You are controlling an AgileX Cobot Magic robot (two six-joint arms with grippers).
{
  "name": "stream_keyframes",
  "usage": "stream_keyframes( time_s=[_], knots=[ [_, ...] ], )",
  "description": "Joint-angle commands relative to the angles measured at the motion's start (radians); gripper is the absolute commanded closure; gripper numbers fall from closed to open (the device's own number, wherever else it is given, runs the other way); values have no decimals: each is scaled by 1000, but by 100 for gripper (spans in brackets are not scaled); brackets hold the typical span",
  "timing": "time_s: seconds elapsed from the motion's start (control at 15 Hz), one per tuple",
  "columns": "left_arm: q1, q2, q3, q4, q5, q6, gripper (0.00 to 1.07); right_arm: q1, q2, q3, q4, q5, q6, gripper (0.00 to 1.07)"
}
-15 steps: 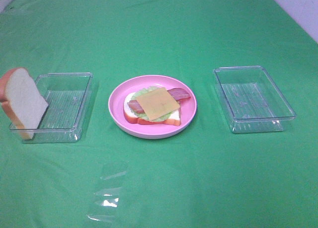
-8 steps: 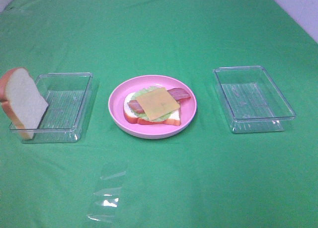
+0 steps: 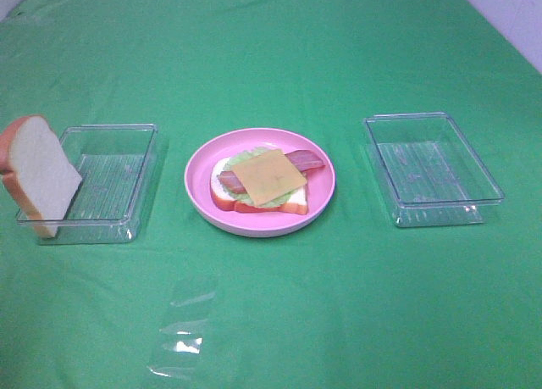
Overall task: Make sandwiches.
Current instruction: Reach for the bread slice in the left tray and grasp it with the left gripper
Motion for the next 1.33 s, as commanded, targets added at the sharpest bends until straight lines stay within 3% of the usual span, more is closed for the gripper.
stream_keyframes(
  time_s=[0.07,0.4,0.47,0.67,1.07,1.33],
  knots=[
    [-5,200,-93,0,-19,-9,7,-2,-28,3,4,-4,-12,9],
    [-5,552,-275,0,-19,-1,7,-2,-28,3,4,-4,-12,9],
    [-5,700,-341,-8,-23,9,7,-2,-28,3,4,-4,-12,9],
    [-5,874,-410,-63,-57,53,7,-2,-28,3,4,-4,-12,9],
    [-5,1120,-437,-237,-281,225,7,-2,-28,3,4,-4,-12,9],
    [-13,1209,-437,-307,-367,281,7,-2,-28,3,4,-4,-12,9]
  ],
)
